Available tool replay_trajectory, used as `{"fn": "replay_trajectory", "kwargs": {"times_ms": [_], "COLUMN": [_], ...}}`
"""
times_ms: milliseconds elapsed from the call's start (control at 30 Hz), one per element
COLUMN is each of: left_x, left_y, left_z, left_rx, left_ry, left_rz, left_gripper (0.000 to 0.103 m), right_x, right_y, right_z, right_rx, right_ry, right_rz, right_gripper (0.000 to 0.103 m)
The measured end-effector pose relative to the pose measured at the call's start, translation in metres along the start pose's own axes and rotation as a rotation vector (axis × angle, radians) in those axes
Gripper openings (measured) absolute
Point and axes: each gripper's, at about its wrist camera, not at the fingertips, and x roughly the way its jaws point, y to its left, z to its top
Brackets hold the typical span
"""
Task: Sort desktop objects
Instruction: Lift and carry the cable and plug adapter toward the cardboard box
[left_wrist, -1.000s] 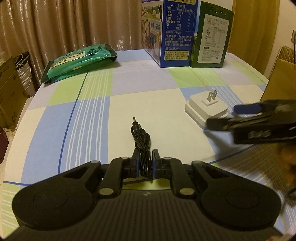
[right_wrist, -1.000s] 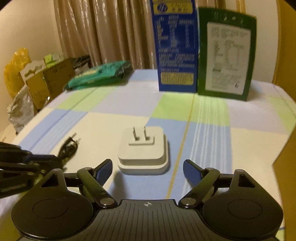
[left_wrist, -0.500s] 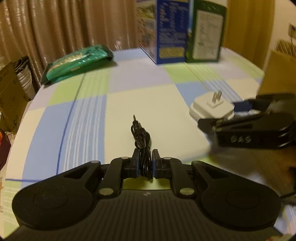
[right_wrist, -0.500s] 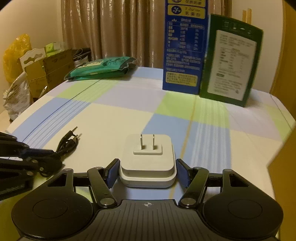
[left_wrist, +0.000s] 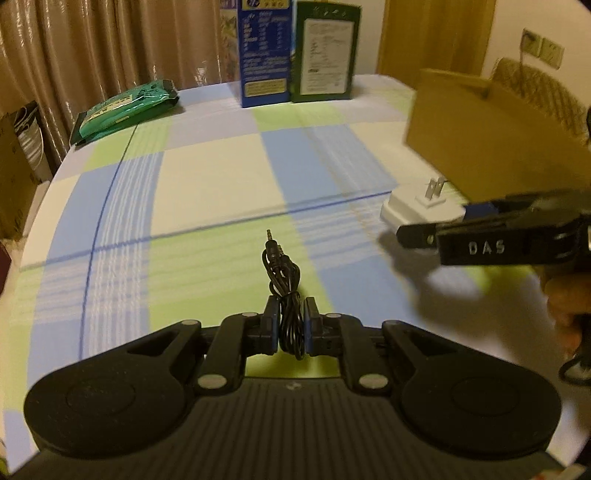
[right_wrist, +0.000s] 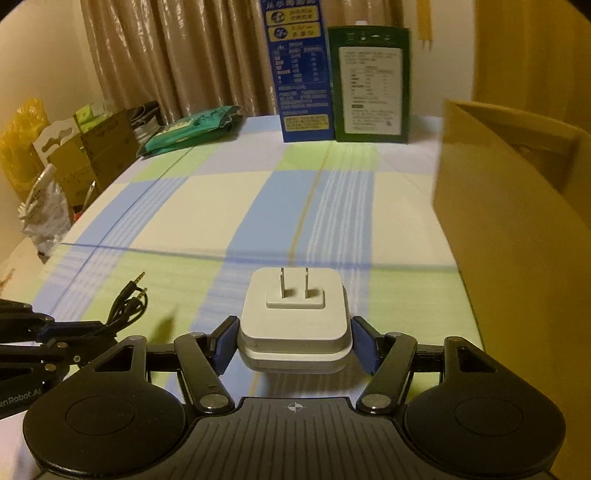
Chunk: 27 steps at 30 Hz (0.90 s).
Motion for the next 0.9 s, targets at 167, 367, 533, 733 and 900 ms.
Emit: {"fn": "replay_trajectory", "kwargs": {"times_ms": [167,367,533,733,900], "left_x": [-0.028,-0.053,-0.069,-0.095,-0.108], "left_y": [-0.029,-0.058,-0.071,-0.087,-0.098], "left_z": [-0.027,-0.039,-0.050,-0.056,-0.064], "left_rx": [-0.047,-0.065,-0.087,-0.097,-0.116], "left_ry": [-0.021,-0.059,-0.073,-0.115,-0.123], "left_rz": [-0.042,-0.078,-0.083,-0.083,-0.077], "left_gripper": [0.009,0.009,0.009,0.009,0.009], "right_x": [-0.045,-0.090,-0.119,-0.144,-0.163], "right_y": [-0.002,0.003,0.007,0.005,0.002], "right_z": [-0.027,-0.056,-0.071,-0.086,-0.097], "right_rx": [0.023,0.009,0.006,0.006,0.005], "right_ry": [-0.035,-0.070,-0.105,-0.129,-0.147], "right_rz": [-0.006,-0.003,-0.010,-0.030,-0.050], "right_gripper": [0.062,0.062,0.062,0.062,0.062]}}
